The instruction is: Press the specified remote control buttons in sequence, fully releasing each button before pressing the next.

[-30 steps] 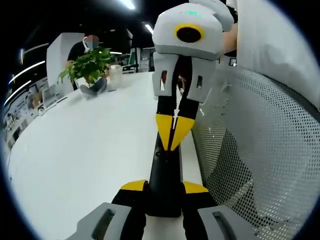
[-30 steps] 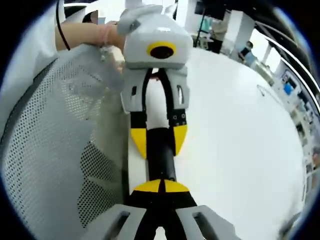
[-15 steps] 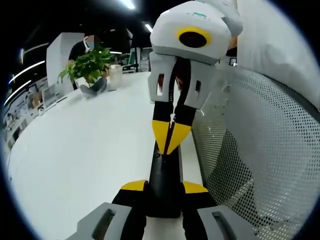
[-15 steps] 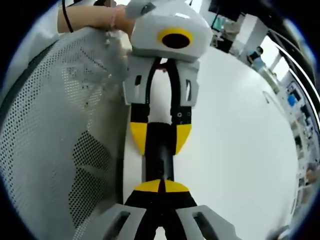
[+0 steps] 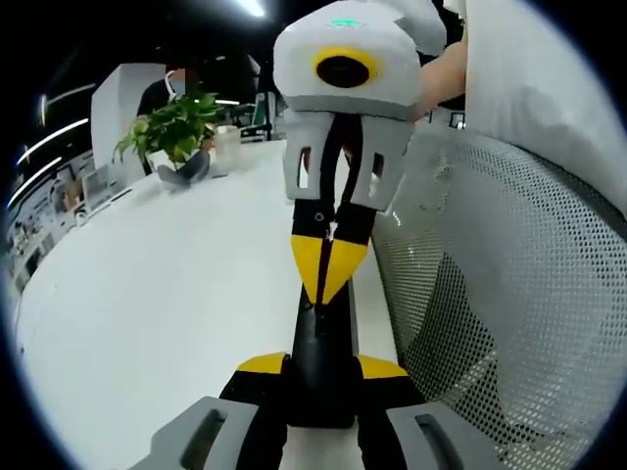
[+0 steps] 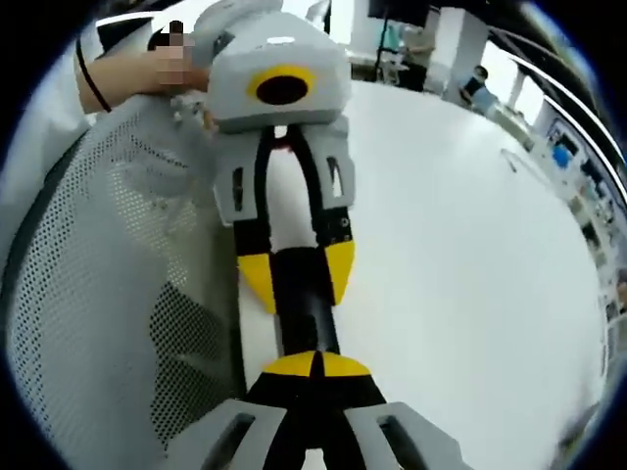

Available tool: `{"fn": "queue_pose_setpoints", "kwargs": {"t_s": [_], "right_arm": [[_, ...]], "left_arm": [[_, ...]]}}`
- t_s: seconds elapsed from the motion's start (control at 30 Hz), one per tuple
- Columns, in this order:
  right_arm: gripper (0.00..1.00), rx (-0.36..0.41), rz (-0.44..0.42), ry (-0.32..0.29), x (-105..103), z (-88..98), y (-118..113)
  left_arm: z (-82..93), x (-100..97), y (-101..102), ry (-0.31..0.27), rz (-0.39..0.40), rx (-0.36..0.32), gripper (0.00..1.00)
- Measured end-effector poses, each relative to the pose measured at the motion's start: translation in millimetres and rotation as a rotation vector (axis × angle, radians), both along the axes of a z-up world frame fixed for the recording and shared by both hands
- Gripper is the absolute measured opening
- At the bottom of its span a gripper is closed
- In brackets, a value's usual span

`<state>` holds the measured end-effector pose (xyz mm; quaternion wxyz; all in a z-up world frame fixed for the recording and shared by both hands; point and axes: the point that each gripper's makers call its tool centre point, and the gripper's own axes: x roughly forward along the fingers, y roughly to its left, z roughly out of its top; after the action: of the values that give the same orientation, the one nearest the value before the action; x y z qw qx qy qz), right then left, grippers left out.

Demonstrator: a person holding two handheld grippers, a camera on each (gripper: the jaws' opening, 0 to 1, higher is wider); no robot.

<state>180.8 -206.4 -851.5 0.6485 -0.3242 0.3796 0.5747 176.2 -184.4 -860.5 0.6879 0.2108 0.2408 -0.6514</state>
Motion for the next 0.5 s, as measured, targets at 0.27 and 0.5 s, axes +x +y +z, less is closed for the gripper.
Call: {"fn": "queue_pose_setpoints", "kwargs": {"t_s": [0.27,0.5], "right_arm": [[0.0,-0.003,-0.007,0.009,10,-3.2,6],[0.0,-0.079,-0.029,0.122,8,-5.2,1]], "left_arm": [[-0.3,0.2,0,0.0,-0.001,-0.001,0.25],[-0.3,0.3,0,0.0,-0.004,0.0,0.25]]}}
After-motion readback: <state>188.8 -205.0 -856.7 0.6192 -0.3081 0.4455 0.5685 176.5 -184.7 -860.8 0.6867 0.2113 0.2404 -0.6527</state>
